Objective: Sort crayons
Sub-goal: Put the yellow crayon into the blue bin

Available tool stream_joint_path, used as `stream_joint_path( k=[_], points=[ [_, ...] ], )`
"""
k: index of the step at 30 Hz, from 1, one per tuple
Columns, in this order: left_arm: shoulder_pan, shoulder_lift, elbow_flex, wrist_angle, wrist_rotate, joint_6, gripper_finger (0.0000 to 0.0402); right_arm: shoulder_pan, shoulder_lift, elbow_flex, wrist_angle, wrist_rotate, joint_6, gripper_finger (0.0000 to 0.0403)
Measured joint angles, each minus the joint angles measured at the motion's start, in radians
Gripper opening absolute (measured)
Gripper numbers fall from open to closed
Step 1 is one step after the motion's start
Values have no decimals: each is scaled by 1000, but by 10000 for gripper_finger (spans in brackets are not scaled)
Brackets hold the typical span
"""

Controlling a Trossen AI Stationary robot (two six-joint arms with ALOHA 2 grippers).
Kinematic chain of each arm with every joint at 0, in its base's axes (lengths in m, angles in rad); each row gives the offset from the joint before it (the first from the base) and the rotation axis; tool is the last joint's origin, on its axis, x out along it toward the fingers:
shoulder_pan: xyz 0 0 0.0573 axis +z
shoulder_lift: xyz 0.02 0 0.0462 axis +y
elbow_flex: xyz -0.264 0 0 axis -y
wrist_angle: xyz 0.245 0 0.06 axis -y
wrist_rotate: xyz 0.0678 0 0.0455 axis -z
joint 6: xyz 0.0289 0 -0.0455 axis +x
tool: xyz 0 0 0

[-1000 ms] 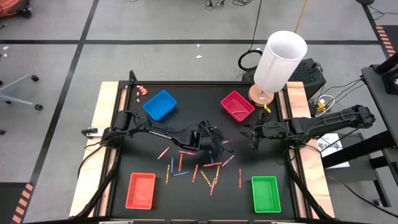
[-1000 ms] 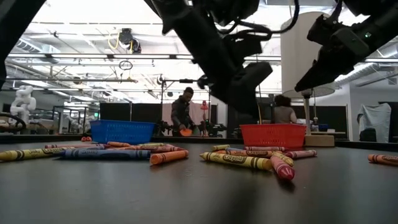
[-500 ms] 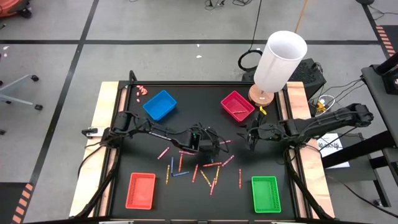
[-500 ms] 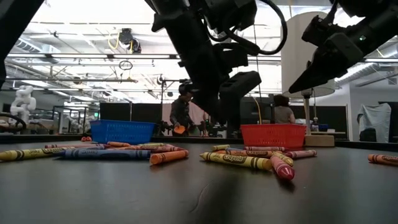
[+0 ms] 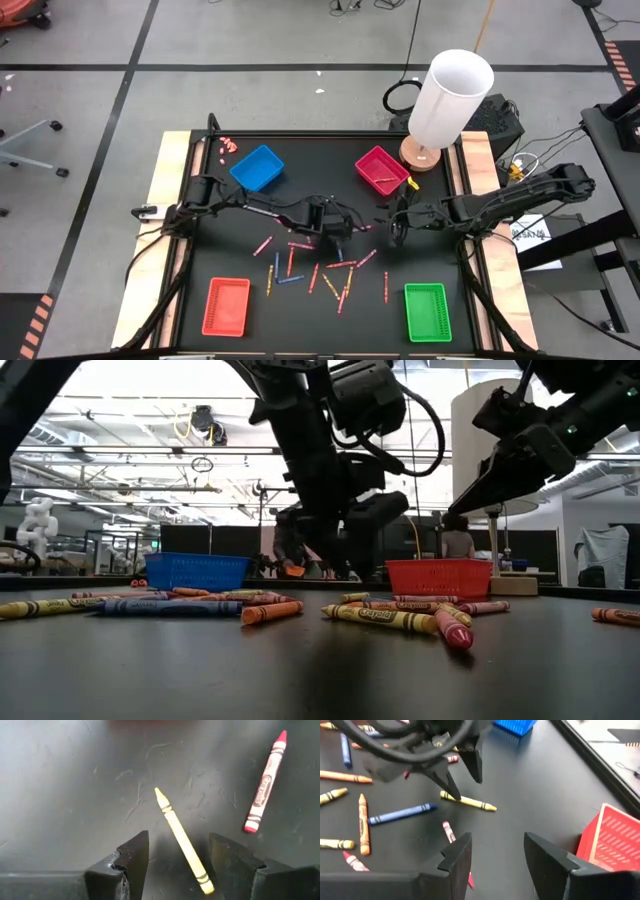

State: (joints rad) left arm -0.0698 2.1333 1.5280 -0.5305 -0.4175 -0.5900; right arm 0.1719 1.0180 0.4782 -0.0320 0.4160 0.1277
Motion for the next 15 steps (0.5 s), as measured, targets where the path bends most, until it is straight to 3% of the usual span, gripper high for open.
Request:
stream_joint_path(
  k=[11,15],
  points=[
    [37,48,0,38,79,-6,201,0,0,0,21,0,-19,167],
    [39,71,3,54,94,-6,173,0,0,0,18,0,-11,167]
  ],
)
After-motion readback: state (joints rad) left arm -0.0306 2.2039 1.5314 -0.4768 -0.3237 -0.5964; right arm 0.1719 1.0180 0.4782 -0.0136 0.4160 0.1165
